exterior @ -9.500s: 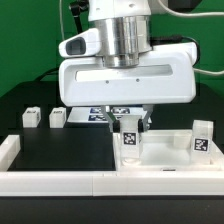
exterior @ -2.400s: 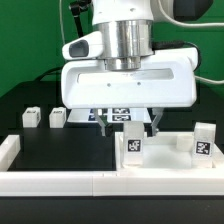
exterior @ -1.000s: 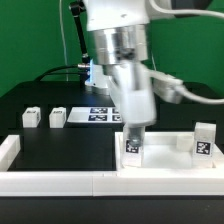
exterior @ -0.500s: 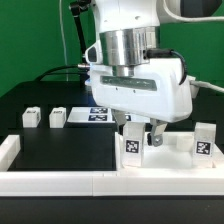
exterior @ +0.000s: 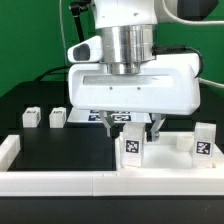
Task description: Assemble square table
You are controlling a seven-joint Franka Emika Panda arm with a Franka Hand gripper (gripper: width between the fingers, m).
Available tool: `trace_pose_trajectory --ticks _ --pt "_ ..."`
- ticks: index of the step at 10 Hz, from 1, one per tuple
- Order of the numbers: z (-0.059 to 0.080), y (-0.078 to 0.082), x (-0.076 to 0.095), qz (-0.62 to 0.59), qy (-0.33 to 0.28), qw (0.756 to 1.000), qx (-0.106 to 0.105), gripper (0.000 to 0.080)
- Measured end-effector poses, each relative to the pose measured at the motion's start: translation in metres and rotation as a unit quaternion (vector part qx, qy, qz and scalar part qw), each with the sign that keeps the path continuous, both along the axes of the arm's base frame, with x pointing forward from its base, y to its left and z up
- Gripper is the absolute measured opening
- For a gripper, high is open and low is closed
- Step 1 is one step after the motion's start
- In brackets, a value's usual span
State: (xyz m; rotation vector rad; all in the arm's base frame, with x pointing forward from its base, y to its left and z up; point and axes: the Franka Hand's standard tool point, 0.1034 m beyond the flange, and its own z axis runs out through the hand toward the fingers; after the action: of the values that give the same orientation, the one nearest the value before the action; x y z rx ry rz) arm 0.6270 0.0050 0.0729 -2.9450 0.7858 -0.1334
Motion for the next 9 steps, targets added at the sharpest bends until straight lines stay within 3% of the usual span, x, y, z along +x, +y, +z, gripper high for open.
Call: trace_pose_trajectory --ticks 1,2,5,7,9 --pt "-0.0003 -0.0007 -0.0003 -0.032 0.002 0.999 0.003 0.0342" --pt "-0.0008 -0.0025 -0.0008 -0.074 0.006 0.997 0.007 0.0291" --pt "-0.0015 -0.0034 -0.0014 -0.172 0.014 0.985 0.018 0.0291" --pt "-0.0022 -0.0048 -0.0017 -0.381 0.044 0.922 0.045 0.0291" --pt "-0.0028 -0.005 -0.002 -0.512 0.062 0.854 0.069 0.0291"
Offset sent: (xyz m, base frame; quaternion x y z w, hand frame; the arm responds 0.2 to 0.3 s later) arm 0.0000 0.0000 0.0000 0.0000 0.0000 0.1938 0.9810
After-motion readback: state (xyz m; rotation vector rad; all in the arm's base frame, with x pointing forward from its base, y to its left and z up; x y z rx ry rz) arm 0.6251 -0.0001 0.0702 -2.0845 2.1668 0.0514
